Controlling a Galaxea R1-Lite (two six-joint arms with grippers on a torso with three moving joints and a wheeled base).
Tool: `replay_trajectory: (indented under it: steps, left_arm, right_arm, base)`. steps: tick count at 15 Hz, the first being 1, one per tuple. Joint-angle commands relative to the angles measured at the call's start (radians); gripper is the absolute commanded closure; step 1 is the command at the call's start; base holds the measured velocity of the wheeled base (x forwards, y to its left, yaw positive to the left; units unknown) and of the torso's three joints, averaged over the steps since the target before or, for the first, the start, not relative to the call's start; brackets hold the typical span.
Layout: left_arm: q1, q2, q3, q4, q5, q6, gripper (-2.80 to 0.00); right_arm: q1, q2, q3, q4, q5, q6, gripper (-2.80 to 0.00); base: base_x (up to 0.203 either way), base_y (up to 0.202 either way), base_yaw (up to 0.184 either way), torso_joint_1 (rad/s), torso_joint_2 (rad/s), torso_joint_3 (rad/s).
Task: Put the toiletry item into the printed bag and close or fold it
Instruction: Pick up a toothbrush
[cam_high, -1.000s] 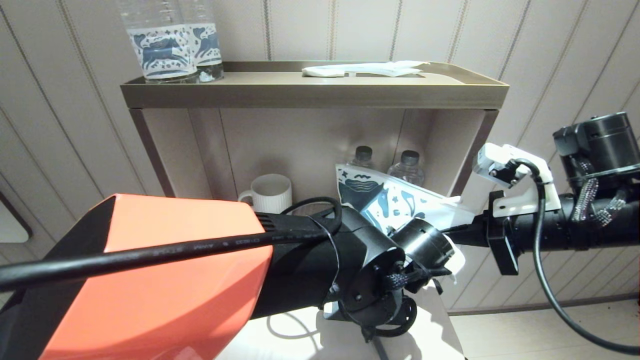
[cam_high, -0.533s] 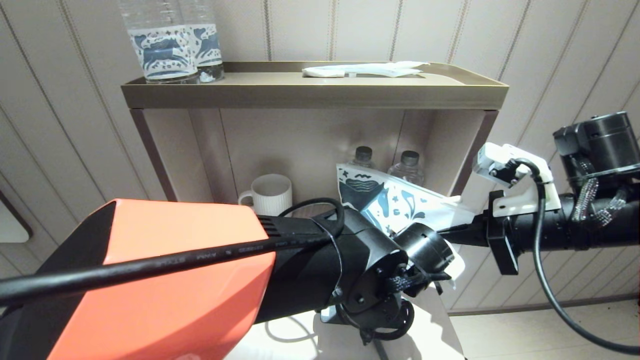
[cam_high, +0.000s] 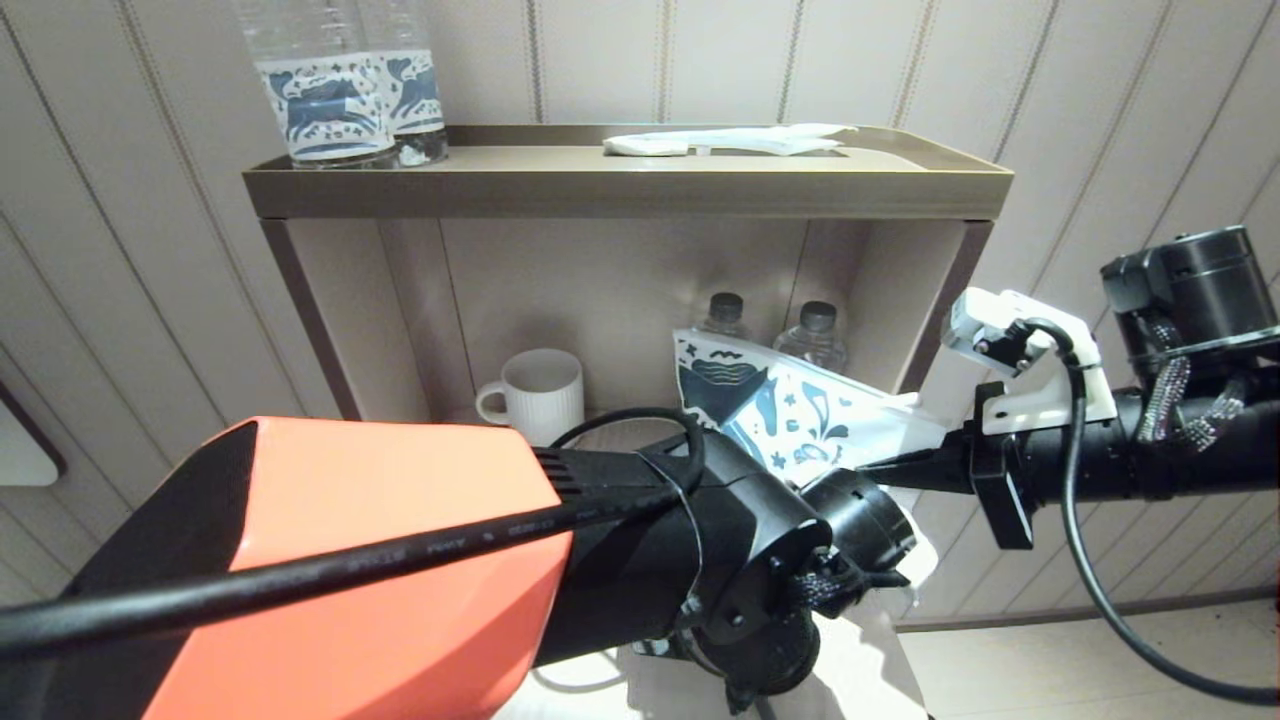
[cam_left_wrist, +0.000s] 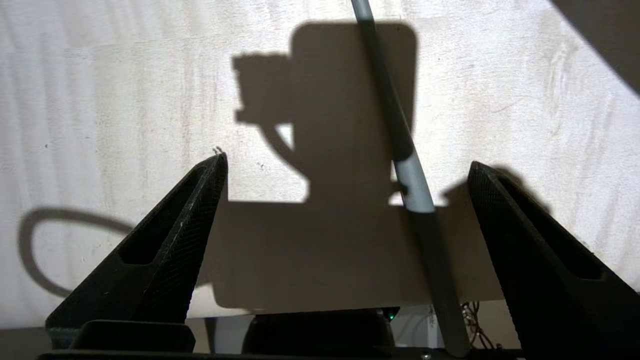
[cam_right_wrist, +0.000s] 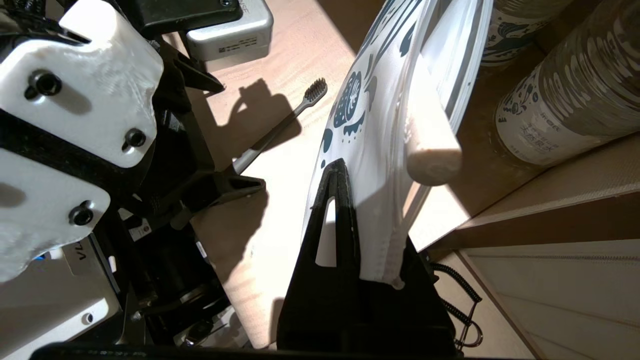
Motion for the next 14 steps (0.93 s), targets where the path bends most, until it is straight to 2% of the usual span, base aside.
replay_trajectory:
  steps: [1,4,5,6,14]
  left_arm:
    - [0.001,0.016,0.002,0.021,0.05,-0.004,-2.8]
    - [0.003,0.018,0.0,0.023,0.068,-0.003,-2.8]
    - [0.002,0.018,0.002,0.023,0.068,-0.003,-0.96]
    - [0.001,0.019,0.0,0.022,0.068,-0.003,0.0]
    - [0.012,0.011,0.0,0.005,0.069,-0.001,0.0]
  right_arm:
    - [-0.001,0.001,-0.002,0.001,0.004,-0.003,0.0]
    - [-0.001,0.001,-0.004,0.001,0.004,-0.003,0.0]
    - [-0.001,0.001,-0.004,0.001,0.004,-0.003,0.0]
    - [-0.001,0.001,-0.004,0.001,0.004,-0.003,0.0]
    - [-0.001,0.001,-0.008,0.001,0.004,-0.003,0.0]
  base:
    - [0.0,0.0,0.0,0.0,0.0,0.0]
    - [0.0,0.0,0.0,0.0,0.0,0.0]
    - [0.0,0.0,0.0,0.0,0.0,0.0]
    - [0.0,0.0,0.0,0.0,0.0,0.0]
    - [0.0,0.0,0.0,0.0,0.0,0.0]
